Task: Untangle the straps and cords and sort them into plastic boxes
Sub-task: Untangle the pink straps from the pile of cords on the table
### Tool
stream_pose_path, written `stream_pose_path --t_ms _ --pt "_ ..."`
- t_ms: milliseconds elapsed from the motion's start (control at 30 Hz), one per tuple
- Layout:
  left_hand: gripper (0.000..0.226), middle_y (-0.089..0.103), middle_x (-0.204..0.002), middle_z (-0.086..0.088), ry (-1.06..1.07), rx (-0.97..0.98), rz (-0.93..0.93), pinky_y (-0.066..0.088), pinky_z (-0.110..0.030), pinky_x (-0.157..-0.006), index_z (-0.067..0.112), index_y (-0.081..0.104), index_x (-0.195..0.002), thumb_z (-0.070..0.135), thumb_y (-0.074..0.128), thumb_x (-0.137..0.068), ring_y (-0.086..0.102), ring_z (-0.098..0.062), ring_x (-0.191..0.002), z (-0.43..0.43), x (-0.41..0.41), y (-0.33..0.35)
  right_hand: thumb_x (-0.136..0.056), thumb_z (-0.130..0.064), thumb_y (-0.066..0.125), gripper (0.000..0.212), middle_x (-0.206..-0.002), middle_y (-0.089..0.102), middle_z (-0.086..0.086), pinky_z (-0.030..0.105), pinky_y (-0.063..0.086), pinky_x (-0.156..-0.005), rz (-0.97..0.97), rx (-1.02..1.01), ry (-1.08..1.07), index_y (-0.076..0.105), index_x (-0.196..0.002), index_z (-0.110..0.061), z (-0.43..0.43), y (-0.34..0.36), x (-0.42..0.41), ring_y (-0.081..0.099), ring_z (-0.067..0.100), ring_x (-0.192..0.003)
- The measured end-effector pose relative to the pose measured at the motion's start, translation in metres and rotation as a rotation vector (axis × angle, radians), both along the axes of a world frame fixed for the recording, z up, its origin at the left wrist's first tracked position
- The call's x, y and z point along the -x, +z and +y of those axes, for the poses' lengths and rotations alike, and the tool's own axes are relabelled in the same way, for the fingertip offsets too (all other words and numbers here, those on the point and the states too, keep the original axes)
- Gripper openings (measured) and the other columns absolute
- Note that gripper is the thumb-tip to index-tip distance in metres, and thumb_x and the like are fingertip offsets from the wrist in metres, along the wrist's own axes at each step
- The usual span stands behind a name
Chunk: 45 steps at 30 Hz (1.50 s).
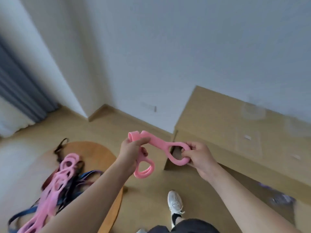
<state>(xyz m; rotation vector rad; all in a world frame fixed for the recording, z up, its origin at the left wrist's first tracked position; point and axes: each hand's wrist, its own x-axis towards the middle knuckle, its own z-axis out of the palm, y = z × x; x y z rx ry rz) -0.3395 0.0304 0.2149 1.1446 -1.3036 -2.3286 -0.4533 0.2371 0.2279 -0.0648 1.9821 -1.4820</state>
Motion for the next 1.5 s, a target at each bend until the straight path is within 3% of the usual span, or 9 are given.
stream_pose_path --t_ms 400,600,767,933,1067,1133,1267,1333,1500 --pt "0.024 0.058 -0.071 -0.016 -0.55 0.248 -0.181 0.044 -0.032 -0.048 -0.001 0.066 -0.104 -0.004 0.068 -0.08 0.049 -0.023 -0.045 0.162 0.173 -0.011 -0.081 0.008 0.07 0.028 -0.092 0.076 0.011 0.034 0.059 -0.066 -0.02 0.028 -0.561 0.074 -0.101 -0.012 0.203 -0.021 0.083 0.072 0.02 -0.079" --pt "0.023 0.064 -0.081 -0.016 -0.699 0.432 -0.306 0.042 -0.026 -0.044 0.002 0.067 -0.101 -0.004 0.072 -0.079 0.05 -0.02 -0.04 0.208 0.282 -0.024 -0.075 0.004 0.075 0.028 -0.09 0.074 0.009 0.034 0.058 -0.059 0.022 -0.148 -0.513 0.071 -0.097 -0.013 0.259 -0.052 0.194 0.072 0.023 -0.076" --pt "0.026 0.067 -0.086 -0.017 -0.69 0.471 -0.392 0.044 -0.027 -0.044 0.003 0.066 -0.105 -0.003 0.072 -0.08 0.053 -0.018 -0.04 0.228 0.363 -0.031 -0.071 -0.001 0.076 0.027 -0.087 0.075 0.001 0.042 0.062 -0.074 0.059 -0.202 -0.472 0.073 -0.089 -0.021 0.272 -0.069 0.286 0.073 0.021 -0.08" --pt "0.038 0.065 -0.088 -0.015 -0.675 0.394 -0.458 0.044 -0.03 -0.047 0.004 0.062 -0.114 -0.003 0.078 -0.081 0.052 -0.021 -0.044 0.237 0.412 -0.03 -0.077 -0.008 0.075 0.021 -0.096 0.074 -0.001 0.029 0.056 -0.068 0.073 -0.251 -0.474 0.07 -0.089 -0.025 0.277 -0.08 0.342 0.07 0.013 -0.083" --pt "0.032 0.058 -0.083 -0.013 -0.551 0.332 -0.438 0.042 -0.029 -0.048 0.007 0.06 -0.11 0.001 0.079 -0.084 0.047 -0.021 -0.044 0.234 0.424 -0.024 -0.082 -0.015 0.07 0.03 -0.12 0.066 0.0 0.034 0.049 -0.093 0.269 -0.524 -0.309 0.069 -0.112 -0.019 0.268 -0.078 0.349 0.061 0.022 -0.11" --pt "0.019 0.056 -0.078 -0.01 -0.501 0.156 -0.352 0.043 -0.028 -0.047 0.007 0.063 -0.098 0.003 0.077 -0.087 0.046 -0.019 -0.044 0.232 0.426 -0.014 -0.082 -0.017 0.072 0.039 -0.125 0.062 -0.004 0.028 0.044 -0.095 0.403 -0.406 -0.271 0.066 -0.12 -0.023 0.253 -0.068 0.344 0.056 0.016 -0.116" --pt "0.011 0.053 -0.063 -0.002 -0.47 -0.208 -0.216 0.046 -0.026 -0.044 0.009 0.064 -0.092 0.007 0.074 -0.091 0.047 -0.013 -0.042 0.232 0.431 0.003 -0.081 -0.032 0.081 0.041 -0.122 0.064 -0.017 0.018 0.049 -0.088 0.0 0.045 0.103 0.065 -0.118 -0.037 0.214 -0.045 0.324 0.059 0.003 -0.113" --pt "0.01 0.053 -0.061 -0.002 -0.483 -0.279 -0.175 0.048 -0.027 -0.046 0.007 0.067 -0.094 0.011 0.075 -0.091 0.047 -0.013 -0.044 0.233 0.432 0.006 -0.084 -0.024 0.08 0.03 -0.11 0.07 -0.01 0.023 0.05 -0.089 -0.074 0.137 0.184 0.071 -0.112 -0.024 0.202 -0.045 0.315 0.065 0.007 -0.103" --pt "0.016 0.059 -0.07 -0.007 -0.43 -0.337 -0.117 0.058 -0.041 -0.073 0.004 0.067 -0.093 0.019 0.072 -0.096 0.062 -0.022 -0.064 0.223 0.424 -0.014 -0.087 -0.001 0.072 0.012 -0.079 0.072 0.008 0.025 0.052 -0.064 -0.172 0.25 -0.194 0.075 -0.097 -0.007 0.217 -0.057 0.286 0.07 0.021 -0.077"
